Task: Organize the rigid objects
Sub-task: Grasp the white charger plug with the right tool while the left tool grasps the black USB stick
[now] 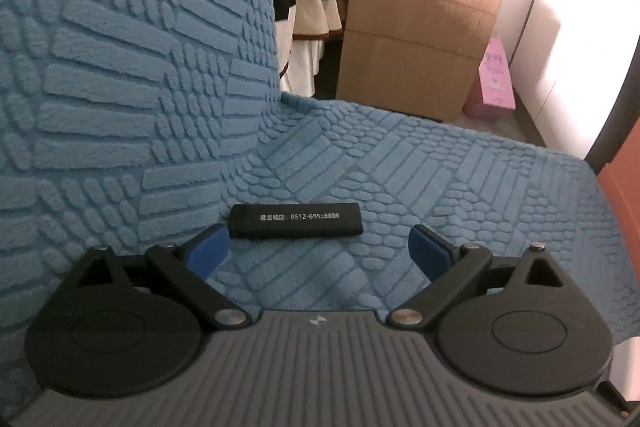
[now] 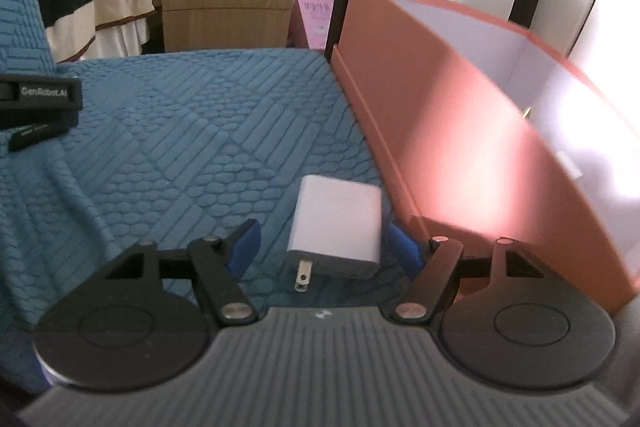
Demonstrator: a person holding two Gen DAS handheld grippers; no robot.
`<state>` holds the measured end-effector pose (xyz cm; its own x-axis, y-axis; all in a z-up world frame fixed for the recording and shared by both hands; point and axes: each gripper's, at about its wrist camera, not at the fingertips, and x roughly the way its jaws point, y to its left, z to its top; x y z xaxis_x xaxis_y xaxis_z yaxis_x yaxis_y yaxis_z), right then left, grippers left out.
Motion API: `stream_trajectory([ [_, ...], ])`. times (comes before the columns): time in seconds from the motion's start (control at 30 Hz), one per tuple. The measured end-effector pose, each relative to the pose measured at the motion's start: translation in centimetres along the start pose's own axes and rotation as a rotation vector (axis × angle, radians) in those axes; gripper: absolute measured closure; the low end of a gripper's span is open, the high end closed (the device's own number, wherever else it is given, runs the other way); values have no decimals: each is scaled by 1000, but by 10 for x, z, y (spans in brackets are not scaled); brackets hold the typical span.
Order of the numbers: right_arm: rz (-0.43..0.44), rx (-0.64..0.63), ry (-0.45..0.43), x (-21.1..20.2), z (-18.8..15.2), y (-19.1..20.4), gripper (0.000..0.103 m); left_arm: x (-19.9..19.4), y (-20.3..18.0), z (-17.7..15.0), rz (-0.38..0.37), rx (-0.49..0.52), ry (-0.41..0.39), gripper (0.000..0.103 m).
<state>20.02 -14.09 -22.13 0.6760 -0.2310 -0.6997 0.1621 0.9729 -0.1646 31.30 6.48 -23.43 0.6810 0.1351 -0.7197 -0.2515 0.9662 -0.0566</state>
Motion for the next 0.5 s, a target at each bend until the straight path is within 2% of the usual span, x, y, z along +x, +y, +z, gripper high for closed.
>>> stream_trajectory([
  [0.17,15,-7,-3,6,-4,2,31,10,4,8,11,-13,-2,5],
  [0.23,22,-3,-11,7,-3,2,33,16,8,13,-16,-37,30,5],
  [0.33,12,6,-16,9,0,-1,49,20,12,15,-25,-69,31,5],
  [0.5,24,0,-11,10,2,-4,49,32,11,16,2,-54,59,6],
])
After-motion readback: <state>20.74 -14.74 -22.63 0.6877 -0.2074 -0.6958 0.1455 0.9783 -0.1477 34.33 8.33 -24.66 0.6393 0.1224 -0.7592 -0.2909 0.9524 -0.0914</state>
